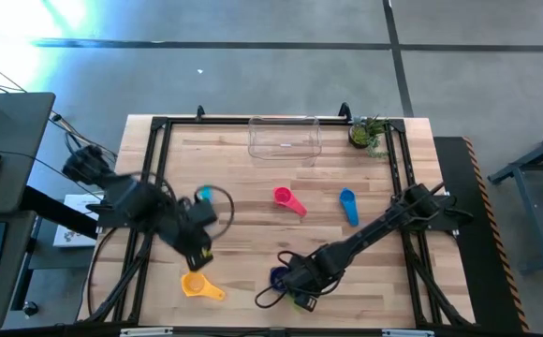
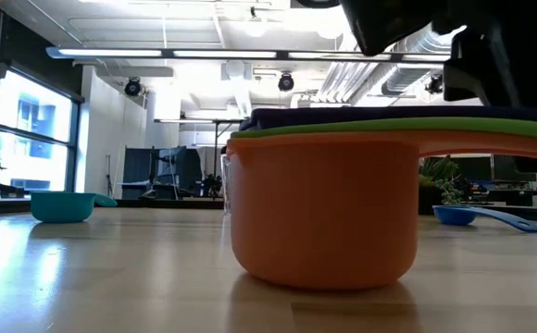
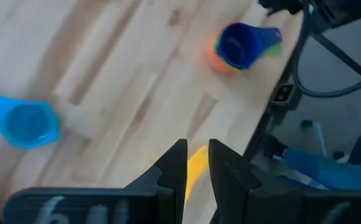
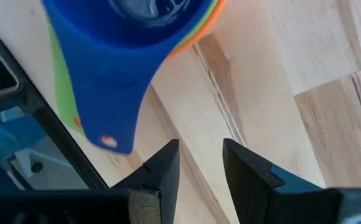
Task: Nest measuring cups in basket
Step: Stack the dark blue measuring cup on the green measuring cup
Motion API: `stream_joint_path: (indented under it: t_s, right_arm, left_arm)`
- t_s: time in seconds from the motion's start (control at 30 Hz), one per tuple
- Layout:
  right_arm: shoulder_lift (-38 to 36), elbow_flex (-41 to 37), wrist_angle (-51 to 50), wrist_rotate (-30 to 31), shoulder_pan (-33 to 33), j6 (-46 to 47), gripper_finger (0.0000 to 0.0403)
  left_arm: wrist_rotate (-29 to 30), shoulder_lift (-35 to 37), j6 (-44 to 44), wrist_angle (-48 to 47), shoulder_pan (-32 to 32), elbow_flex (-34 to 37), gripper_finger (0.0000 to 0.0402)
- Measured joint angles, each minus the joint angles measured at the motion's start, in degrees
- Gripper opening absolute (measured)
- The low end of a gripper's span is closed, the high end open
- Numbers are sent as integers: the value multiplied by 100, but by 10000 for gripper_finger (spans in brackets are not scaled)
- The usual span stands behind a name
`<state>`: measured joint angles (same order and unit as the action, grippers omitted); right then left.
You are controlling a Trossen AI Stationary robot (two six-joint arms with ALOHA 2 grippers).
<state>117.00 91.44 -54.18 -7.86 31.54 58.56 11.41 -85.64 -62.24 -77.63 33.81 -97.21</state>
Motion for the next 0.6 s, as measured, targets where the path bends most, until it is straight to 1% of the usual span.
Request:
stream_joint_path:
  t_s: [0.13, 0.3, 0.43, 0.6]
  right_arm:
    - [-115, 0, -116, 3, 58, -72, 115]
    - [-334, 2, -292, 205, 153, -160, 115]
    - [-509, -33, -350, 328, 191, -210, 115]
    - [-548, -35, -271, 344, 248, -294, 115]
  left_arm:
    - [75, -314, -16, 585, 276, 158, 56]
    - [340, -818, -16, 1185, 498, 184, 56]
    - [420, -1234, -27, 1699, 566, 182, 56]
    - [423, -1747, -223, 2231, 576, 182, 56]
